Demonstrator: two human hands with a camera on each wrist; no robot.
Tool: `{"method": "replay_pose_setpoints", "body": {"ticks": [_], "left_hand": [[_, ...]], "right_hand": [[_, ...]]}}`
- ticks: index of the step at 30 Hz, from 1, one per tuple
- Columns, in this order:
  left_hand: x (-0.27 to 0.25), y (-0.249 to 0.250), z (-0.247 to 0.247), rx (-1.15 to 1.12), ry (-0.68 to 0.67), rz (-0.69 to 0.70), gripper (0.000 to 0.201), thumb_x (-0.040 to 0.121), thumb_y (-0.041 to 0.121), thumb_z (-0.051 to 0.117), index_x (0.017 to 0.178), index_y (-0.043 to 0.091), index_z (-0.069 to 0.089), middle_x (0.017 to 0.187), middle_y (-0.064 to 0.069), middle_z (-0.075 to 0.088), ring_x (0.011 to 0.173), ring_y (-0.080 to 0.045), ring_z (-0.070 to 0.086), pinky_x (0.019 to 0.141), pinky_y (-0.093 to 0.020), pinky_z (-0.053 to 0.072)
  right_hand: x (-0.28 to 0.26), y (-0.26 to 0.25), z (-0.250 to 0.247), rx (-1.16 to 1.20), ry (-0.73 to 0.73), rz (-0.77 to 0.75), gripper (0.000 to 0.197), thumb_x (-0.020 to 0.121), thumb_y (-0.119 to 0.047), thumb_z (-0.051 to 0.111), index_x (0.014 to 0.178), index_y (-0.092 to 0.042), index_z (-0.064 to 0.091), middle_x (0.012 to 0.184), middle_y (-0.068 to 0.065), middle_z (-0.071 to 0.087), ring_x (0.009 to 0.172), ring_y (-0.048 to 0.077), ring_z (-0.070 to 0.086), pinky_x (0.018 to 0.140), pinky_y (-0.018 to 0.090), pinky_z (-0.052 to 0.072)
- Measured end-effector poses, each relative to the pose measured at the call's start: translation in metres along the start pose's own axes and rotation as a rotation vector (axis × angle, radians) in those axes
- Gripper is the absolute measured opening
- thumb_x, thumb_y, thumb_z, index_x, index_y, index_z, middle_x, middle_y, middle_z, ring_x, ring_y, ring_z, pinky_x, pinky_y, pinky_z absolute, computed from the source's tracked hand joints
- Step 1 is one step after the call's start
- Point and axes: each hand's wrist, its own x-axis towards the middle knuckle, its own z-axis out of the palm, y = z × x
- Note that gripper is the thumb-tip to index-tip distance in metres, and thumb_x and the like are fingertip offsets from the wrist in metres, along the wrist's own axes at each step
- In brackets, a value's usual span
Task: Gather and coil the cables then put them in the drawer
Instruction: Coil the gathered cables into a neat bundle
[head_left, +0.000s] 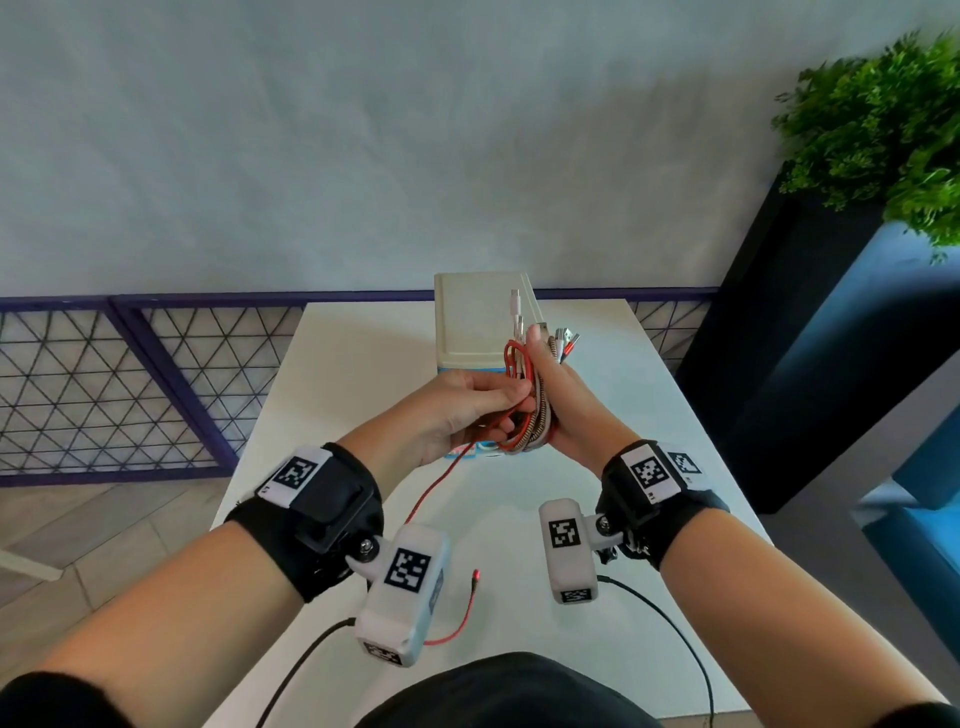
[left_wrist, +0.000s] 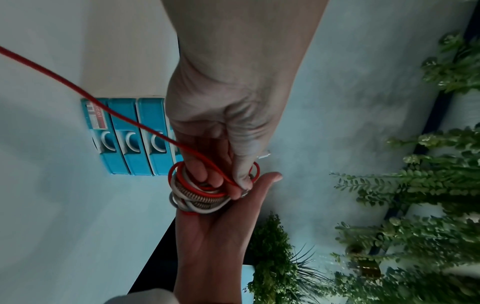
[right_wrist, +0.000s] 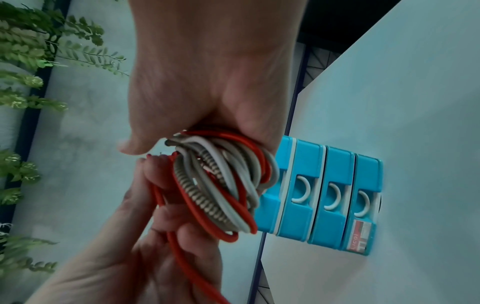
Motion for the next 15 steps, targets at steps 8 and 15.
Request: {"method": "replay_pose_setpoints", "body": {"ticks": [8, 15], "left_hand": [[-0.006, 0.001, 0.006, 0.08, 0.007, -0.057, 0.016, 0.088, 0.026, 0.064, 0.08, 0.012, 0.065, 0.067, 0.002, 0.064, 0.043, -0.004, 0.055, 0.045, -0.016, 0.05], [-0.021, -0.027, -0.009, 0.01, -0.331, -0.317, 0.032, 0.099, 0.039, 0.039, 0.074, 0.021, 0.049, 0.054, 0.008, 0.03, 0.043, -0.008, 0.025, 0.049, -0.019, 0.031]], "right_hand": [[-0.006, -0.003, -0.004, -0.07, 0.063, -0.126, 0.011, 0.087, -0.014, 0.066, 0.081, -0.007, 0.059, 0.067, 0.01, 0.06, 0.059, 0.022, 0.06, 0.058, 0.03, 0.052], [0.005, -0.021, -0.032, 0.267, 0.323, -0.198, 0.009, 0.09, -0.005, 0.056, 0.082, -0.007, 0.054, 0.066, 0.007, 0.063, 0.063, 0.021, 0.065, 0.064, 0.037, 0.058]]}}
